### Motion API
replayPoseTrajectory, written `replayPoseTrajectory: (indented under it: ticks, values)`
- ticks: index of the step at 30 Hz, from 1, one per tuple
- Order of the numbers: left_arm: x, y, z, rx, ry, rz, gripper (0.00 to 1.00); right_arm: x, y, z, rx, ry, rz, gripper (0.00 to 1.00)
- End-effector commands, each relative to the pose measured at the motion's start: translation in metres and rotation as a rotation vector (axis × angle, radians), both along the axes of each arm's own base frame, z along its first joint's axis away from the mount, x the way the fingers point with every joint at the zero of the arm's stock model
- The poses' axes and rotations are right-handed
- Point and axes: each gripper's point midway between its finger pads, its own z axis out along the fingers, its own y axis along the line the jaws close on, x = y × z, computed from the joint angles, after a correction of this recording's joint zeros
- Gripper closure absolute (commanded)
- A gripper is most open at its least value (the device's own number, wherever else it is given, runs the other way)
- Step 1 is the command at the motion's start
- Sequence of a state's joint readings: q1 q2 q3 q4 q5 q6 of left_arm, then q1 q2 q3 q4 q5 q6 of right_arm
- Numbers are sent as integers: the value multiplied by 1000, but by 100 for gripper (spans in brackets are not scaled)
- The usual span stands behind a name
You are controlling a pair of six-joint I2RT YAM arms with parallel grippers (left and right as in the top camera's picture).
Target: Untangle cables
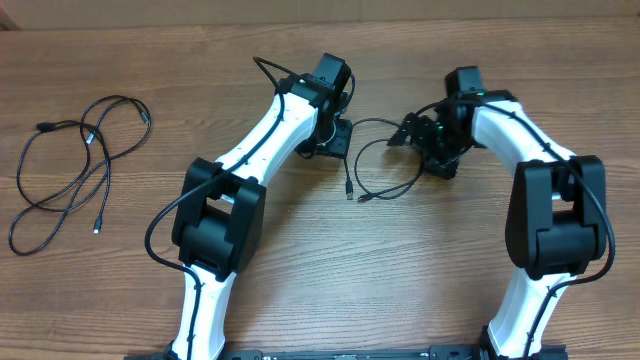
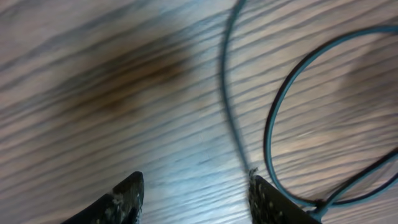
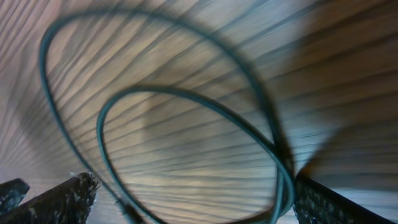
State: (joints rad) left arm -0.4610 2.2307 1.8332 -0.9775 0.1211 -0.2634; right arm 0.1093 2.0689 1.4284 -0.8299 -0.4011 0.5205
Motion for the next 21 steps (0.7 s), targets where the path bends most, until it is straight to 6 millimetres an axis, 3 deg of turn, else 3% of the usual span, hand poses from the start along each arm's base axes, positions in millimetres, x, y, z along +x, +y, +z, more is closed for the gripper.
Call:
replayPoseTrajectory:
  ticks: [1,5,11,14,15,18,21]
  values:
    - [7,37,3,37,28,78,45,-25,28,-26,-7,78,-5,0]
    - [5,93,2,39,129,192,44,-29,84,-24,15,14,79,0]
    - [-3,120,3,-19,196,168,36,-33,123,-20,43,-44,154,0]
    - [-10,121,4,-21,229,171,34,-32,133,-10,132,-37,166,0]
    - [-15,111,6,-55,251,159,33,-26,136,4,228,-31,162,0]
    - [-25,96,7,-71,284,132,31,-2,116,27,348,-44,104,0]
    - [-44,76,8,-50,327,80,31,19,49,24,339,-30,-43,0]
